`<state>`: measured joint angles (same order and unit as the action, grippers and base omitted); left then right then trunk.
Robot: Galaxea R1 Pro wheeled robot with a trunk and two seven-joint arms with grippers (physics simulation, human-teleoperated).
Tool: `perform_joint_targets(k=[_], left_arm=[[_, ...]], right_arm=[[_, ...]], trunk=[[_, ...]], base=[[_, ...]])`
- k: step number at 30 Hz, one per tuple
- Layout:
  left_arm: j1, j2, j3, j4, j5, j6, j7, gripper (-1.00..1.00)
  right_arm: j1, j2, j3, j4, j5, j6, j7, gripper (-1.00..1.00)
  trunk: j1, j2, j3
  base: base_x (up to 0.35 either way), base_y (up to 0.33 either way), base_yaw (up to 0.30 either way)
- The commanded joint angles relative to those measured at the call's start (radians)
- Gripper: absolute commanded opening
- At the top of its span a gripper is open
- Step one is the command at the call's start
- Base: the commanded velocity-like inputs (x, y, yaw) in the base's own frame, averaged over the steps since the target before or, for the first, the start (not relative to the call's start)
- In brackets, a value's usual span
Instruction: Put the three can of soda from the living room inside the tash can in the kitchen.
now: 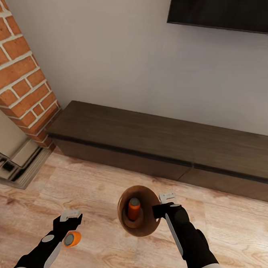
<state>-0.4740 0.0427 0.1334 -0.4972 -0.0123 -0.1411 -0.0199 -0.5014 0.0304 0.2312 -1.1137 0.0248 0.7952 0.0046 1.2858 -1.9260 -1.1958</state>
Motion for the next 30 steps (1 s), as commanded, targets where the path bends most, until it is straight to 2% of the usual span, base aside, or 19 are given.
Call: perform_joint_targets(k=[1, 10, 11, 16, 30], left_arm=[[0.0, 0.0, 0.0, 0.0, 0.0, 0.0, 0.0, 1.0], [0.0, 0.0, 0.0, -0.001, -0.001, 0.0, 0.0, 1.0], [0.0, 0.012, 0.0, -0.001, 0.0, 0.0, 0.0, 1.0], [0.0, 0.025, 0.0, -0.001, 0.0, 0.0, -0.001, 1.0], [0.0, 0.031, 0.0, -0.001, 0.0, 0.0, -0.002, 1.0]], right_arm=[[0.0, 0.0, 0.0, 0.0, -0.019, -0.001, 0.006, -1.0], [0.0, 0.0, 0.0, 0.0, -0.02, -0.001, 0.006, -1.0], [0.0, 0.0, 0.0, 0.0, -0.02, -0.001, 0.006, -1.0], [0.0, 0.0, 0.0, 0.0, -0.02, -0.001, 0.006, -1.0], [0.0, 0.0, 0.001, 0.0, -0.02, -0.001, 0.006, -1.0]], trunk=[[0.0, 0.0, -0.001], [0.0, 0.0, -0.013], [0.0, 0.0, -0.015], [0.0, 0.0, -0.023], [0.0, 0.0, -0.045]], base=[[0.0, 0.0, 0.0], [0.0, 0.0, 0.0], [0.0, 0.0, 0.0], [0.0, 0.0, 0.0], [0.0, 0.0, 0.0]])
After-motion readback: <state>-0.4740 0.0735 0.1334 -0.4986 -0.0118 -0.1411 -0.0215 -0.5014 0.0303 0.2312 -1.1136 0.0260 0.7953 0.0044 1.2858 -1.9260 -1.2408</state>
